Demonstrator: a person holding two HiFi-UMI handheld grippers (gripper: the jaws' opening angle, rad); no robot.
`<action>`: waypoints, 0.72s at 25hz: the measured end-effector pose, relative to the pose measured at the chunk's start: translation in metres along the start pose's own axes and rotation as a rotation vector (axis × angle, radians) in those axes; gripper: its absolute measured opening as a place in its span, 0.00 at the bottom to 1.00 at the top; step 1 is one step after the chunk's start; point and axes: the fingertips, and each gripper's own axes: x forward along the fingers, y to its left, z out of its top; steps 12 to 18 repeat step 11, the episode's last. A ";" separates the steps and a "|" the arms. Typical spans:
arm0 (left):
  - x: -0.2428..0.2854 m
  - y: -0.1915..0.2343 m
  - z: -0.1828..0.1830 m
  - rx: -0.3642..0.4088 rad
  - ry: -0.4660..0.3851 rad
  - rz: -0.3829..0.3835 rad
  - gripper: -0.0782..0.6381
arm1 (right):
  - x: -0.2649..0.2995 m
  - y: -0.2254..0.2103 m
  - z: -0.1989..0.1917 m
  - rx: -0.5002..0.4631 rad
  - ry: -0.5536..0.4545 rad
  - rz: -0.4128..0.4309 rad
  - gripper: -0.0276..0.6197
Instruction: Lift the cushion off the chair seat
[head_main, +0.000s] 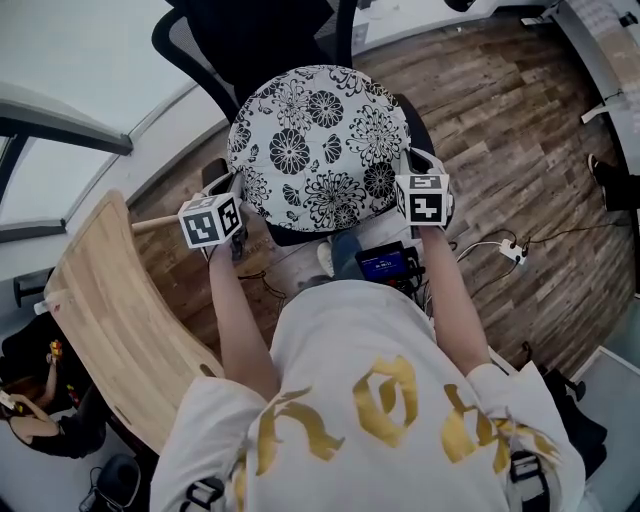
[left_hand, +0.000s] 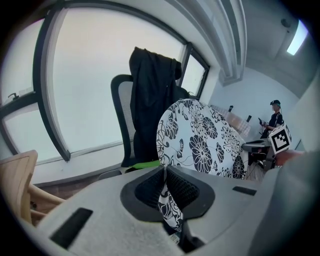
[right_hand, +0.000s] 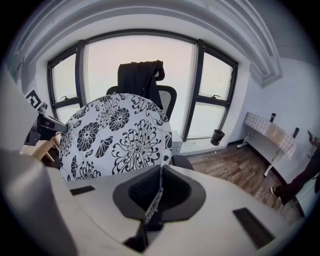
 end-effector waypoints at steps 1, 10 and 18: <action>0.001 0.000 0.000 -0.001 0.002 -0.001 0.14 | 0.000 0.000 0.000 0.000 0.003 0.000 0.07; 0.010 0.005 -0.004 -0.007 0.022 0.000 0.14 | 0.011 0.000 -0.005 0.006 0.030 0.002 0.07; 0.011 0.006 -0.004 -0.009 0.024 0.001 0.14 | 0.013 0.000 -0.005 0.006 0.033 0.003 0.07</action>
